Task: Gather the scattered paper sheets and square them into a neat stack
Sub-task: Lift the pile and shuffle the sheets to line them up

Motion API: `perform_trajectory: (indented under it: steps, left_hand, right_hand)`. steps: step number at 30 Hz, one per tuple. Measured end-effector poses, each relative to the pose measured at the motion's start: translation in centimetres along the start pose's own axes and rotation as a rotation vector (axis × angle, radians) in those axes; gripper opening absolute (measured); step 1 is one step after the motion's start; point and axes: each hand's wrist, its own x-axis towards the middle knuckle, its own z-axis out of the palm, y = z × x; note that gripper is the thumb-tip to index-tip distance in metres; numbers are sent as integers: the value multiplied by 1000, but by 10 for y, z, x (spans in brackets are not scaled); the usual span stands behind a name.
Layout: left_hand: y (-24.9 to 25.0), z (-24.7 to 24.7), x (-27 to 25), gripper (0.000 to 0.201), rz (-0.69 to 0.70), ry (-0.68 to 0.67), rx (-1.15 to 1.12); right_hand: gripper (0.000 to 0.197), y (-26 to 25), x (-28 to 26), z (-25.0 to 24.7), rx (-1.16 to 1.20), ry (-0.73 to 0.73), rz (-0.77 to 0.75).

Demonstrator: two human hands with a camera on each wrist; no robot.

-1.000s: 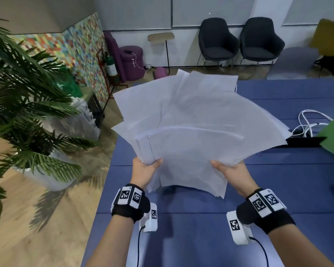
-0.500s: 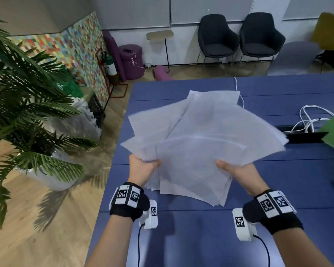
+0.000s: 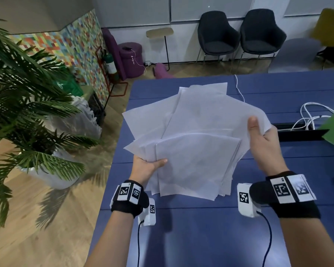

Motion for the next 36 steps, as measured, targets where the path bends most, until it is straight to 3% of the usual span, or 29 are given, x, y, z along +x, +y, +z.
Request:
perform_trajectory:
  steps: [4,7,10,11,13,15,19,25,30,34,36]
  left_hand:
    - [-4,4,-1,40,-34,-12,36]
    - [-6,11,2,44,-22,2,60]
    - [-6,11,5,35,-4,49,70]
    - [-7,9,5,36,1,67,68]
    - [-9,5,6,41,-1,93,71]
    - [-10,3,6,41,-3,93,90]
    - [-8,-1,4,42,-21,72,103]
    - [-2,-5,-4,35,13,0,121]
    - [3,-1,-8,40,58,16,115]
    - [5,2,-11,34,50,70,91]
    - [6,1,-12,32,26,120,36]
  right_hand:
    - [20,-3,2,3,-68,13,-115]
    - [17,-4,2,10,-179,-106,-141]
    - [37,-9,4,10,-339,-171,-167]
    - [37,-10,4,8,-354,-143,-190]
    - [19,-8,5,2,-329,-26,-267]
    - [22,-9,5,3,-315,89,-356]
    - [12,-11,11,9,-587,157,-572]
    - [19,-19,8,11,-639,201,-658]
    - [28,-29,13,21,-735,7,-670]
    - [15,-32,17,19,-736,-35,-540]
    - [45,-19,17,11,-622,-13,-354]
